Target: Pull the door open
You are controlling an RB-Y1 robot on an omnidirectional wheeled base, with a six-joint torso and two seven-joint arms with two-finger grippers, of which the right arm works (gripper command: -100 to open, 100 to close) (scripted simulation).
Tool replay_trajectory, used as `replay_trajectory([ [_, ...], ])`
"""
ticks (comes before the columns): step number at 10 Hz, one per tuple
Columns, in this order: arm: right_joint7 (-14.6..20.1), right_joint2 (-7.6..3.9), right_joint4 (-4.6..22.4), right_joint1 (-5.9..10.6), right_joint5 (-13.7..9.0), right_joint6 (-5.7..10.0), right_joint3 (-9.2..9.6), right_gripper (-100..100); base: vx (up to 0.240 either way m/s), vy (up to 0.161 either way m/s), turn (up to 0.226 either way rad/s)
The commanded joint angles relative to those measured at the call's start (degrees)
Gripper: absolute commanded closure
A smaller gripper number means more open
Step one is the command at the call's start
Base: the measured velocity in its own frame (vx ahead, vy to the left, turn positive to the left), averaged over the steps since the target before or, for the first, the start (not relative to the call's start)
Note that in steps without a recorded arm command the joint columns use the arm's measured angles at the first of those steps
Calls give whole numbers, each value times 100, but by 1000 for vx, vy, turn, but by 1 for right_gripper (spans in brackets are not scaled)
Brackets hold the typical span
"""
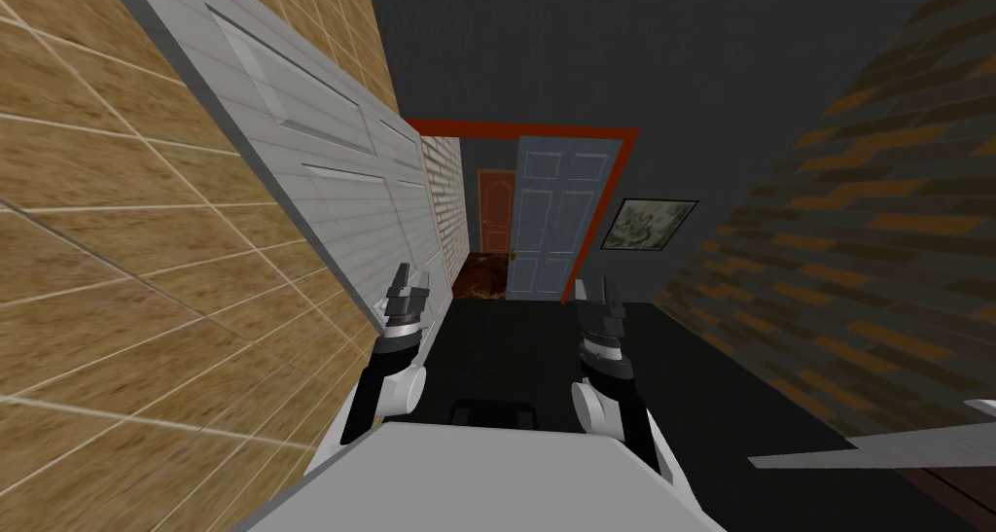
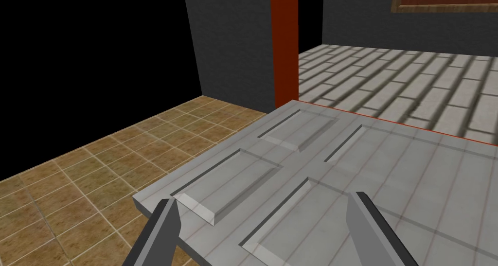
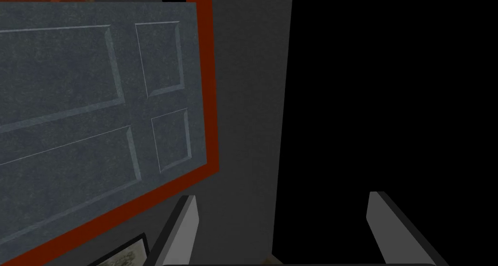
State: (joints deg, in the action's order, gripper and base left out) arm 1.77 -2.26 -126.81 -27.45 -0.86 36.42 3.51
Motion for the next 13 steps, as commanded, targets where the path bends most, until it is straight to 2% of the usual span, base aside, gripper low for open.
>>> replay_trajectory([
  [1, -34, -26, 167, 77, -59, 20, -23, -100, 70, -14, 51],
  [13, -358, -208, 1512, 572, -592, 191, -152, -100, 88, -11, 70],
])
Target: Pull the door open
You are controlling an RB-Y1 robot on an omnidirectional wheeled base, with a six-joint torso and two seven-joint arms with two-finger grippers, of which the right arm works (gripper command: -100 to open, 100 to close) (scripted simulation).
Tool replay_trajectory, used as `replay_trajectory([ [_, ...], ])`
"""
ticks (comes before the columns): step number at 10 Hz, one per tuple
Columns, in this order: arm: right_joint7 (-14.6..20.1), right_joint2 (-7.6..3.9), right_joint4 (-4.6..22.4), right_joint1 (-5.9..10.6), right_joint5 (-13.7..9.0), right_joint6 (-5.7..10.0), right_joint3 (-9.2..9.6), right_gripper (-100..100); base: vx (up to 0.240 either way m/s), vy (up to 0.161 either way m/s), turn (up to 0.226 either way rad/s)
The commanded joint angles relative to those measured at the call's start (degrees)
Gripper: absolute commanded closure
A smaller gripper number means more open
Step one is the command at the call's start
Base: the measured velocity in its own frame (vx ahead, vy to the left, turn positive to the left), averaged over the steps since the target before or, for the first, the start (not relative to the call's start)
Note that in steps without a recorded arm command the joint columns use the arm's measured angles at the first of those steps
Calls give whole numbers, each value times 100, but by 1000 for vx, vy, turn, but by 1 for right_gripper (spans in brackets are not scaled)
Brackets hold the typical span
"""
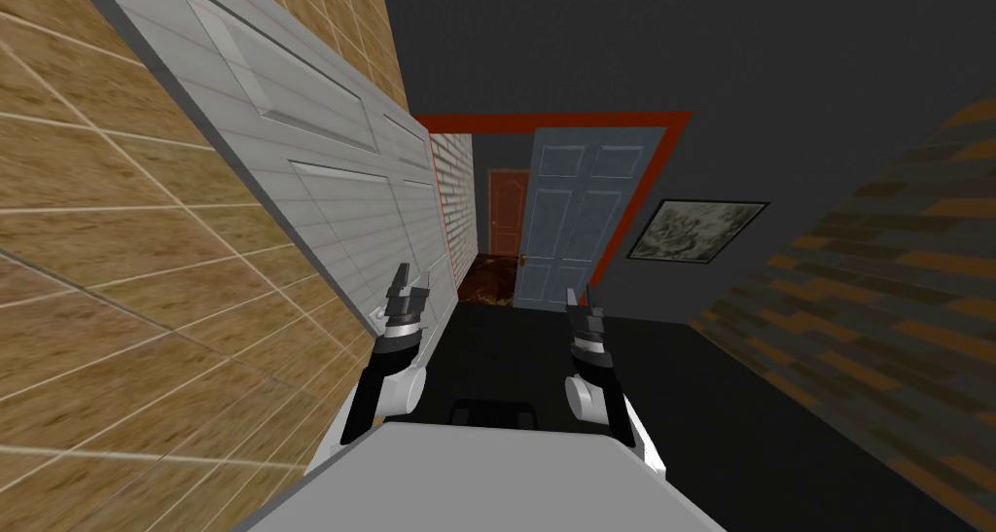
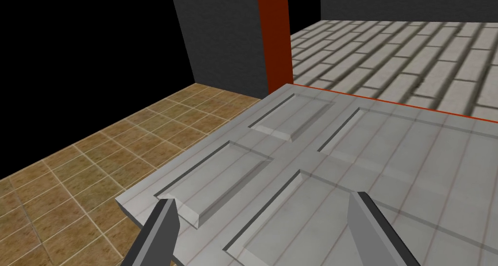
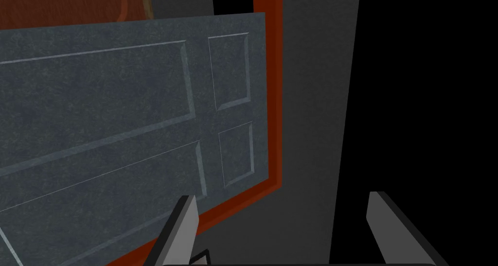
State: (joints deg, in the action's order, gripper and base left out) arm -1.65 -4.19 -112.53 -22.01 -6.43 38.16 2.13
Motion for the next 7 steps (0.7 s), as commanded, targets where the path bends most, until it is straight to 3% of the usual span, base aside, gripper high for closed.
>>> replay_trajectory([
  [1, -45, -28, 205, 72, -83, 32, -25, -100, 97, -22, 71],
  [7, -235, -94, 997, 364, -397, 133, -101, -100, 98, -21, 79],
])
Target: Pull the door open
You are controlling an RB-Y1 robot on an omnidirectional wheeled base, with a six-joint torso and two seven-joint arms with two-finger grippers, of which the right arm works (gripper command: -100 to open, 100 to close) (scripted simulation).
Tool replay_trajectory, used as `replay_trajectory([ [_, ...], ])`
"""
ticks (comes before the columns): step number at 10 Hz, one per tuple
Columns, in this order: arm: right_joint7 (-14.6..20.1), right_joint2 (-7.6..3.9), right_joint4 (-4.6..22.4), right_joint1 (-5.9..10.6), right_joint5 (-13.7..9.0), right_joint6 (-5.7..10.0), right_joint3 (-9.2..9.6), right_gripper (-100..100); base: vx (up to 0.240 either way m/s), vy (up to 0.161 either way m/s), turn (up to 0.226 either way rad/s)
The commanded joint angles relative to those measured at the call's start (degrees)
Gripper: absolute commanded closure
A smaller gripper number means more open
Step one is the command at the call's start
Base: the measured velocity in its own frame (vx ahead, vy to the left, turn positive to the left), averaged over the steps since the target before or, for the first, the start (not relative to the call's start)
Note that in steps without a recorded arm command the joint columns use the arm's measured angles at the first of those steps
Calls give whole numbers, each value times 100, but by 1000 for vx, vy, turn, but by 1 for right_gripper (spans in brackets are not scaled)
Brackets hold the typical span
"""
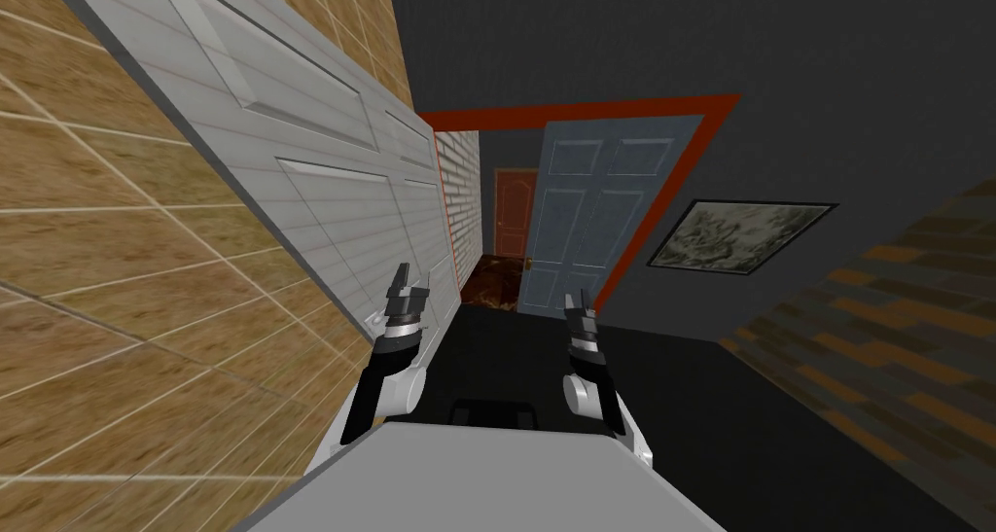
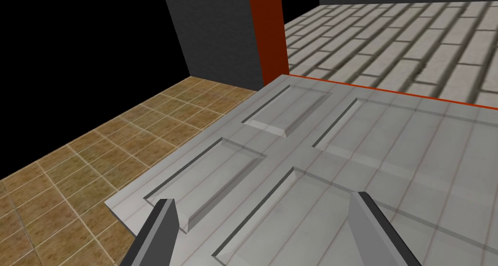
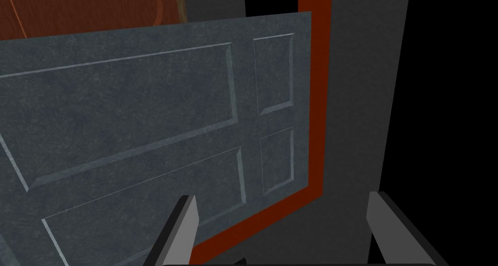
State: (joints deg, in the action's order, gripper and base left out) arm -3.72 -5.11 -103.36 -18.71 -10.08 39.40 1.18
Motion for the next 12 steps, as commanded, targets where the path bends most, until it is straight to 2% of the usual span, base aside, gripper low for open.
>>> replay_trajectory([
  [1, -63, -10, 221, 86, -88, 27, -19, -100, 97, -23, 86],
  [12, -443, -87, 1801, 667, -716, 228, -170, -100, 92, -27, 93],
])
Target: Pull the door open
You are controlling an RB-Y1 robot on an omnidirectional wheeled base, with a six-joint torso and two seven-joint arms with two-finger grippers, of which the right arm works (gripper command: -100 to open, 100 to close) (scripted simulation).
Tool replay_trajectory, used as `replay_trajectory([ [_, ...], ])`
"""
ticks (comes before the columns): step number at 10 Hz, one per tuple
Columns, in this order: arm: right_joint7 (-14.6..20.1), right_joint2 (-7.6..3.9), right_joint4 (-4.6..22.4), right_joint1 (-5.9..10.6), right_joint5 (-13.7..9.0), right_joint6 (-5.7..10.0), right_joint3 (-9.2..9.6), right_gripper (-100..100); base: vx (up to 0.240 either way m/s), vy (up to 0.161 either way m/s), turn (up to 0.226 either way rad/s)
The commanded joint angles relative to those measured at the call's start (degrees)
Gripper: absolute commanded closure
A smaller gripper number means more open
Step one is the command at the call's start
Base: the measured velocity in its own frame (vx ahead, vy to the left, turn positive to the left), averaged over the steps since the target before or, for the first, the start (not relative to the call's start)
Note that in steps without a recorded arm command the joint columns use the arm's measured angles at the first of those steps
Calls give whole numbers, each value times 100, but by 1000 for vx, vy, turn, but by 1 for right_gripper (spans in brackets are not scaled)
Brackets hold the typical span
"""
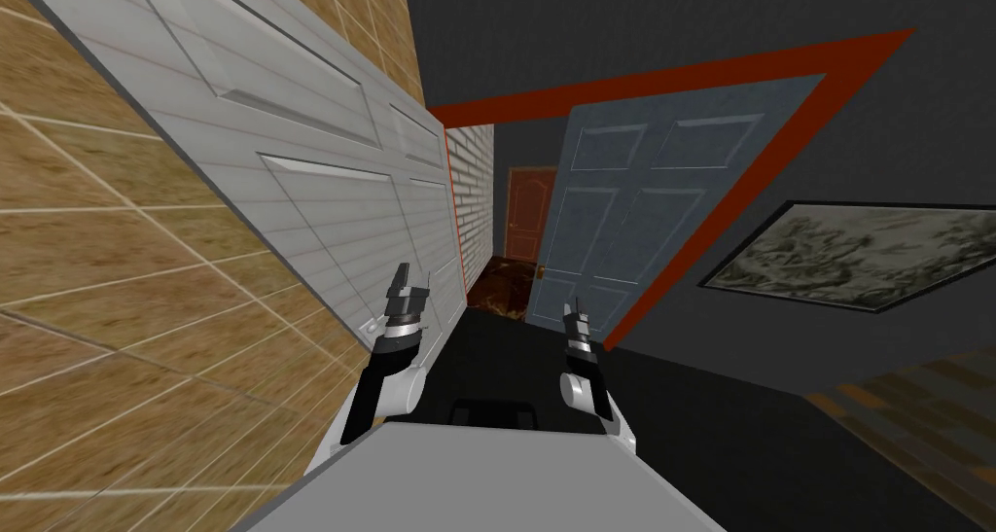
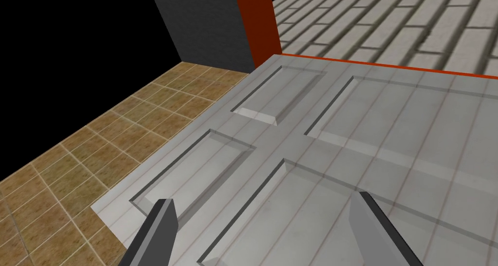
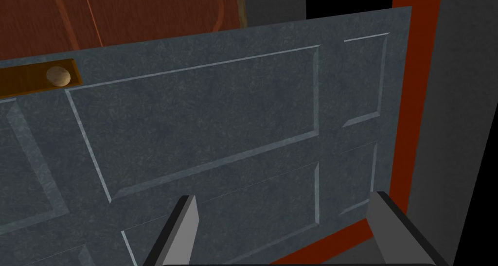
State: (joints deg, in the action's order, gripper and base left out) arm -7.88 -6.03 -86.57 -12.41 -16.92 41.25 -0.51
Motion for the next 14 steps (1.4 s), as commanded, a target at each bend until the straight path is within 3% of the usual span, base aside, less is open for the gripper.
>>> replay_trajectory([
  [1, -62, 1, 270, 90, -89, 62, -14, -100, 97, -50, 73],
  [3, -132, -7, 562, 197, -205, 99, -42, -100, 98, -42, 93],
  [4, -202, -15, 844, 304, -320, 136, -70, -100, 116, -39, 139],
  [5, -202, -15, 852, 304, -320, 136, -70, -100, 106, -37, 64],
  [14, -501, -30, 2094, 761, -813, 294, -188, -100, 85, -38, 83],
])
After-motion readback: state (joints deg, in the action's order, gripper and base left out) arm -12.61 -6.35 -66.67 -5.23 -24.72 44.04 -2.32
